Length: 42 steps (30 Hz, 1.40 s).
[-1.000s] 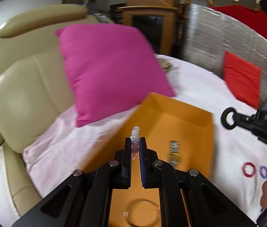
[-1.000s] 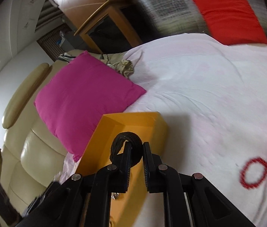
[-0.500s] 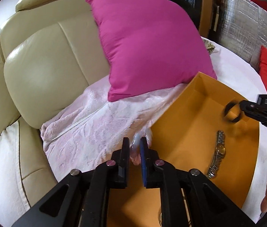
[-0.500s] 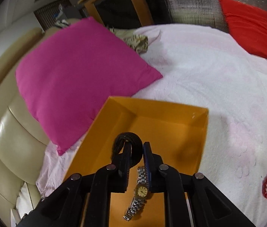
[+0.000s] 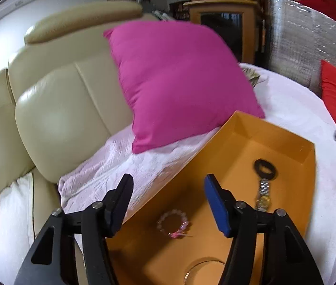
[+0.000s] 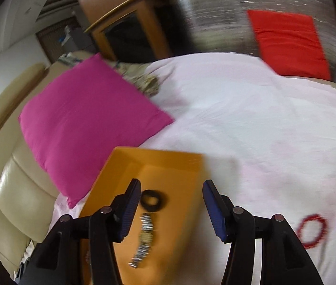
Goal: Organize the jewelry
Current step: 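Open both tools to drop the hair tie and bracelet into the box, then move the right tool to the black clip beside the white bead bracelet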
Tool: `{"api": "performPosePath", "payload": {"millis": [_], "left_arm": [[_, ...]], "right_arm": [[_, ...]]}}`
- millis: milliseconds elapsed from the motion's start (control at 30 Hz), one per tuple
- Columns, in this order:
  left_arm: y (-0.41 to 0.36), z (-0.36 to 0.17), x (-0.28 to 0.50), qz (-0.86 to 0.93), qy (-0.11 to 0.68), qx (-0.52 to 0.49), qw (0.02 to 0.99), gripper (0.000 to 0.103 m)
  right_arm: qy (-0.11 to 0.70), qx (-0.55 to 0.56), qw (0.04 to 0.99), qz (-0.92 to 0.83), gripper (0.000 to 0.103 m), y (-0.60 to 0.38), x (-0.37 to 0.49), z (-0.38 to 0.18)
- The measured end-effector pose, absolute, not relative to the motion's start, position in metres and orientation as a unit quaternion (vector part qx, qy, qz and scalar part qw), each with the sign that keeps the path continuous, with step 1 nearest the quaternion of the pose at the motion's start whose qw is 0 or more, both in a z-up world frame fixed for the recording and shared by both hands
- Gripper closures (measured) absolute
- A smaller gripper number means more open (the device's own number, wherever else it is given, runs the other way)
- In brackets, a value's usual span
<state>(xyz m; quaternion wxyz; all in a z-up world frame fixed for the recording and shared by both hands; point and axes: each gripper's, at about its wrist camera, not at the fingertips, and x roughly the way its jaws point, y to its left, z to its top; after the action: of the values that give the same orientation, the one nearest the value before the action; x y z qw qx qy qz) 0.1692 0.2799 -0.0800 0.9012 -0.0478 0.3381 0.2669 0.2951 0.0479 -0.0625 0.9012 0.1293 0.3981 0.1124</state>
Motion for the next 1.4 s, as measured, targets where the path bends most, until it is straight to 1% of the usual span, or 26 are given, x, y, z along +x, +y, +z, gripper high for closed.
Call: {"api": "performPosePath", "payload": {"millis": [200,367,467,600,633,667,733,1000,1167,1233,1400], "left_arm": [[0.234,-0.07,0.174,0.246,0.312,0.006,0.918,0.037],[0.186,-0.061,0.172,0.214,0.278,0.049,0.935,0.028],[0.155,-0.058,0.172,0.188,0.261,0.074,0.944,0.026],[0.115,-0.062,0.173,0.135,0.258,0.096,0.952,0.025],[0.101,-0.064,0.175,0.115,0.262,0.105,0.953,0.023],[0.091,-0.067,0.176,0.103,0.264,0.111,0.952,0.02],[0.067,-0.074,0.179,0.072,0.27,0.125,0.952,0.018],[-0.002,-0.098,0.19,-0.057,0.315,0.139,0.937,0.018],[-0.037,-0.107,0.185,-0.09,0.308,0.178,0.93,0.018],[-0.045,-0.111,0.185,-0.093,0.31,0.189,0.927,0.018],[-0.053,-0.119,0.189,-0.105,0.33,0.181,0.921,0.018]], "right_arm": [[0.384,0.161,0.908,0.049,0.045,-0.047,0.27,-0.049],[0.355,0.194,0.914,-0.012,0.044,-0.137,0.236,-0.039],[0.34,0.211,0.915,-0.046,0.044,-0.19,0.211,-0.034],[0.318,0.23,0.916,-0.089,0.042,-0.25,0.178,-0.035],[0.315,0.235,0.915,-0.095,0.042,-0.261,0.173,-0.036],[0.311,0.243,0.913,-0.102,0.042,-0.275,0.166,-0.039],[0.309,0.256,0.909,-0.109,0.041,-0.294,0.156,-0.046],[0.317,0.317,0.886,-0.117,0.041,-0.357,0.123,-0.095],[0.349,0.368,0.854,-0.117,0.041,-0.388,0.117,-0.123],[0.362,0.371,0.846,-0.125,0.041,-0.394,0.116,-0.129],[0.397,0.379,0.825,-0.137,0.043,-0.407,0.123,-0.147]]}}
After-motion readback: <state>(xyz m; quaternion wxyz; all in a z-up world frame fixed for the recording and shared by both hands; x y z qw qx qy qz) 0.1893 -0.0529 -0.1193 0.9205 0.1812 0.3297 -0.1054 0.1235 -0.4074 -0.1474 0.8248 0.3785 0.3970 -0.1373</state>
